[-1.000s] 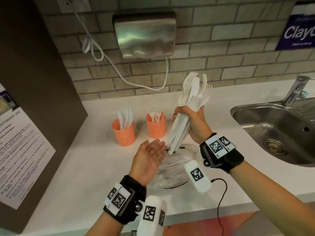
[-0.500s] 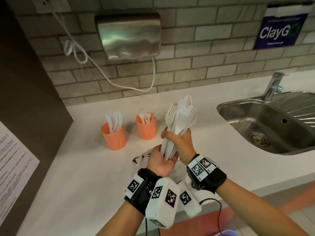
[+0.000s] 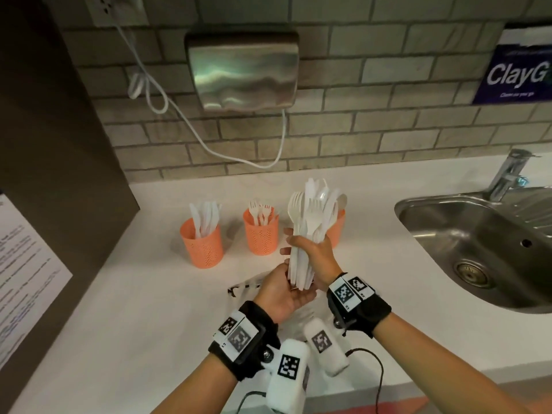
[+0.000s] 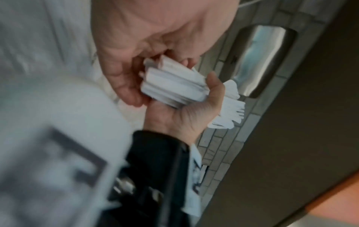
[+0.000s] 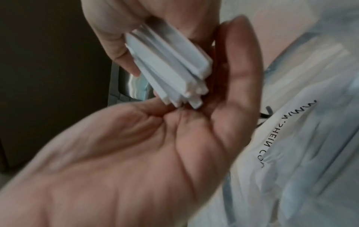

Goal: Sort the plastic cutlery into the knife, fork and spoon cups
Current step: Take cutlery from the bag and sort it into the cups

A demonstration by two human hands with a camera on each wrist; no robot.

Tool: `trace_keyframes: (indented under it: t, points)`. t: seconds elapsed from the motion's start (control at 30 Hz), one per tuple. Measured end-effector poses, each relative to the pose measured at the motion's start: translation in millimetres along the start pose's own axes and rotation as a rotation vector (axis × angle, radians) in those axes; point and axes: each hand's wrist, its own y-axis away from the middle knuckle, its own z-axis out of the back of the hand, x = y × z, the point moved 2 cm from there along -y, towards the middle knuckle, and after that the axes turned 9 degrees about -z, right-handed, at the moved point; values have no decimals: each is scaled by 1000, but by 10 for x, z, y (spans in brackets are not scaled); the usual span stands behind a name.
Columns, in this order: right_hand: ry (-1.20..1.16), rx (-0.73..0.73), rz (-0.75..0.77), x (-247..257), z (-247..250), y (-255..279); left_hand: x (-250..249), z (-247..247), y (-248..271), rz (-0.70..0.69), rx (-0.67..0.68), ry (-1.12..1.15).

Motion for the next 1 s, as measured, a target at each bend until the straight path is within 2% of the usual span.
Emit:
trace_keyframes:
  t: [0.07,0.1,0.17,0.23,0.3,0.37,0.5,0.67,0.87,1.0]
  points:
    - [26,16,-30,23,74,-43,-66,62,-25,-89,-30,-257]
    - [46,21,-49,29,120,-70,-130,100,-46,-177,-58,-416]
    - [87,44,-96,11,216,-120,-297,159,-101,-444,-113,-696]
    - [104,96,-146,-49,296,-155,-491,151,-120,-666,-149,-775]
    - [116,154,-175,-120,339,-153,-635,104,-159,-750,-140,-679]
    - [160,189,-174,-192,359,-137,-717,9,-213,-775,-130,-608]
    - [217,225,-181,-260,381,-113,-658,-132,-401,-798,-172,-686]
    - [236,243,-185,-259,466,-92,-608,-209,-522,-757,-201,-702]
    - [283,263,-166,-249,517,-59,-855,-250,-545,-775,-248,-660]
    - [292,237,-159,-261,500,-51,-1025,-314,-468,-664,-128,-517]
